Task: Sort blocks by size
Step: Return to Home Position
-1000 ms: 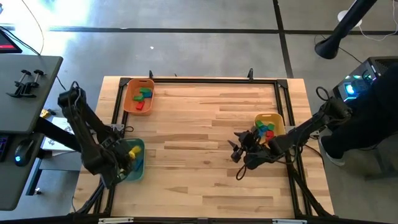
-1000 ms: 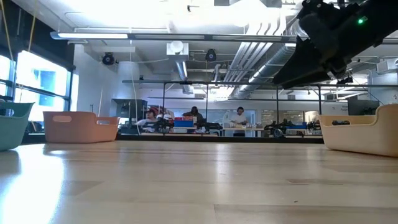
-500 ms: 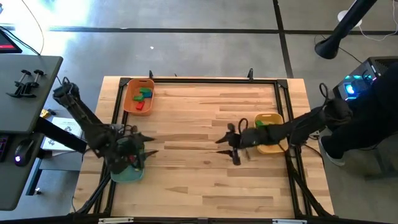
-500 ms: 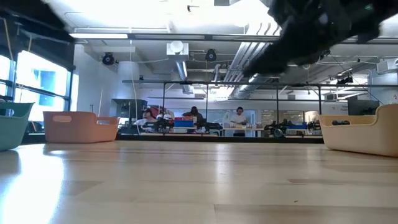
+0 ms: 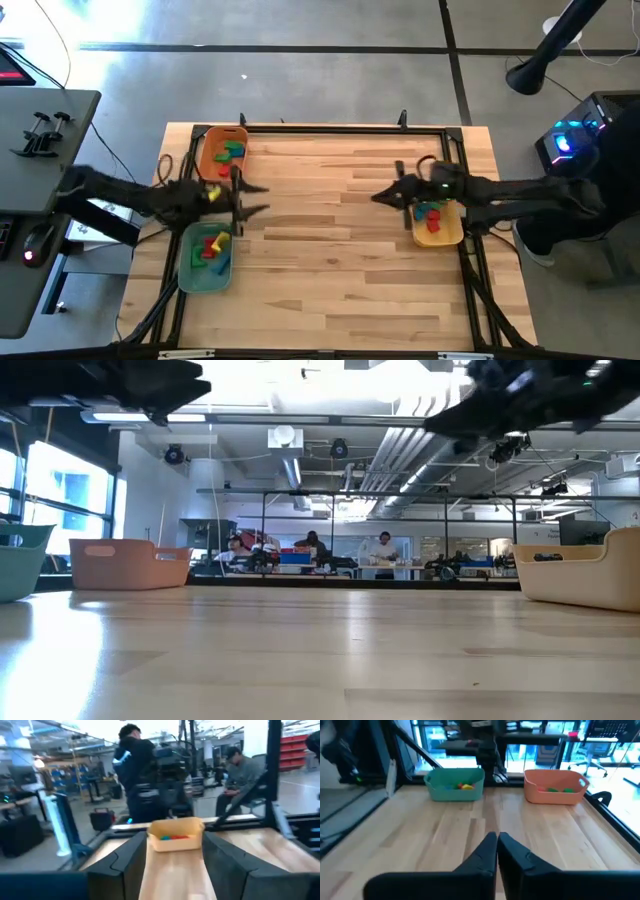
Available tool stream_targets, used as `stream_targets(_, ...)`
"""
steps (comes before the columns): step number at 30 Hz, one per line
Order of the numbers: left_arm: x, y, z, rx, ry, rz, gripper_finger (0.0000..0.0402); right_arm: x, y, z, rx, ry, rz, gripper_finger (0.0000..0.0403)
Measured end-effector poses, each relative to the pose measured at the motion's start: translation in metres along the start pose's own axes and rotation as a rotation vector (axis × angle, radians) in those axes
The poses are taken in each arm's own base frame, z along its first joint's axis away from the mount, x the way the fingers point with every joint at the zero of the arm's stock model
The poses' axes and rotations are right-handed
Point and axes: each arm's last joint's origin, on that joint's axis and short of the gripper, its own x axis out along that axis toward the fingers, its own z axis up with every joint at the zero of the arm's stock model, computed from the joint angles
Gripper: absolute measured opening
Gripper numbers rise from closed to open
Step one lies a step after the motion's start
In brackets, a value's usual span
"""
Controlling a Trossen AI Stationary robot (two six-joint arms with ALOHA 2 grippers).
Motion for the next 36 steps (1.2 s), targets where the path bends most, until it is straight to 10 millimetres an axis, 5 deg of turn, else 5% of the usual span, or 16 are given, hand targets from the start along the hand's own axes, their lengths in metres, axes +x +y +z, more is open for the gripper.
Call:
stream_targets(5, -0.010, 0.032, 0.008, 0.025, 0.008, 0.020, 0.0158, -0.035, 0.009, -0.011, 0.069, -0.107, 0.002, 0.0009)
stream_targets(11, -0.031, 0.051, -0.001, -0.047, 0.133, 0.079, 0.0146, -0.049, 0.015, -0.036, 0.152, -0.175, 0.009, 0.0002)
stream_targets(21, -0.062, 0.044, -0.005, -0.092, 0.168, -0.018, 0.0110, -0.051, 0.027, -0.075, 0.208, -0.243, 0.023, 0.0001)
stream_targets(29, -0.080, 0.041, -0.003, -0.094, 0.041, -0.005, 0.0065, -0.052, 0.029, -0.073, 0.119, -0.270, 0.044, 0.0001)
stream_targets(36, -0.075, 0.039, -0.013, -0.158, 0.041, -0.017, 0.0024, -0.059, 0.031, -0.070, 0.103, -0.302, 0.065, 0.0001)
